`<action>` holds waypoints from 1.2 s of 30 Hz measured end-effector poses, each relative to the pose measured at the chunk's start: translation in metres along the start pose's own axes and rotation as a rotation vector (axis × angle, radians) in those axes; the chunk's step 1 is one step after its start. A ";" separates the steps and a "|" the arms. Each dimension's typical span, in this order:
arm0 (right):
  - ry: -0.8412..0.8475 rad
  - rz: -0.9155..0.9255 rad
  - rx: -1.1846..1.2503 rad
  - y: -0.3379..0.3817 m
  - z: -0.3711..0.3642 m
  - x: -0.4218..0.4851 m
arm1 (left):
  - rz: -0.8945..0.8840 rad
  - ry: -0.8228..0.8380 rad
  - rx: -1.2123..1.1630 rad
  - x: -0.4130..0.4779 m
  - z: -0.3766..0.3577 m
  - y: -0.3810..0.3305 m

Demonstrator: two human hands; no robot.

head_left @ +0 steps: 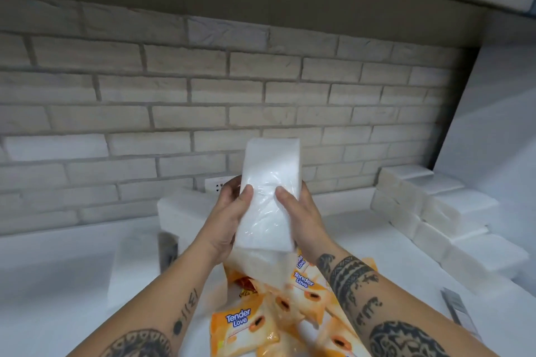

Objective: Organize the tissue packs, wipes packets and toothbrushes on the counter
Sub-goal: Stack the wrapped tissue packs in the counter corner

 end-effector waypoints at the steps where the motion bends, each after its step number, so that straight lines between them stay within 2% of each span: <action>1: 0.026 0.007 0.058 -0.003 0.001 -0.005 | 0.073 0.017 -0.011 0.004 -0.007 0.010; 3: 0.043 0.011 0.109 -0.007 0.011 -0.016 | 0.178 0.080 -0.003 0.011 -0.027 0.027; 6: 0.012 -0.002 0.099 -0.012 0.037 -0.033 | 0.242 0.155 -0.037 0.020 -0.056 0.048; 15: -0.235 -0.027 -0.010 -0.004 0.140 -0.091 | 0.253 0.333 -0.040 0.051 -0.160 0.089; 19: -0.391 -0.006 -0.134 0.016 0.204 -0.123 | 0.294 0.398 0.000 0.068 -0.218 0.112; 22: -0.544 -0.011 -0.450 0.041 0.251 -0.146 | 0.316 0.361 0.057 0.091 -0.248 0.126; 25: -0.589 -0.088 -0.817 0.063 0.287 -0.161 | 0.455 0.289 -0.172 0.119 -0.261 0.141; 28: -0.475 -0.123 -1.222 0.074 0.318 -0.162 | 0.681 0.392 -0.290 0.141 -0.285 0.155; 29: -0.425 -0.112 -1.329 0.070 0.328 -0.161 | 0.753 0.449 -0.291 0.142 -0.297 0.160; 31: -0.355 -0.079 -1.509 0.060 0.347 -0.161 | 0.858 0.462 -0.200 0.145 -0.315 0.177; 34: -0.289 -0.020 -1.688 0.046 0.368 -0.159 | 0.874 0.404 -0.043 0.154 -0.341 0.206; 36: -0.290 -0.071 -1.717 0.038 0.391 -0.161 | 0.826 0.364 -0.049 0.163 -0.360 0.222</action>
Point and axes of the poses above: each hand's wrist, its own x-axis towards the middle knuckle, its own z-axis out of the back of the hand, y = z × x, the point moved 10 cm from there along x, towards the middle knuckle, and after that the axes turned 14 degrees about y, right-handed, at the moved point
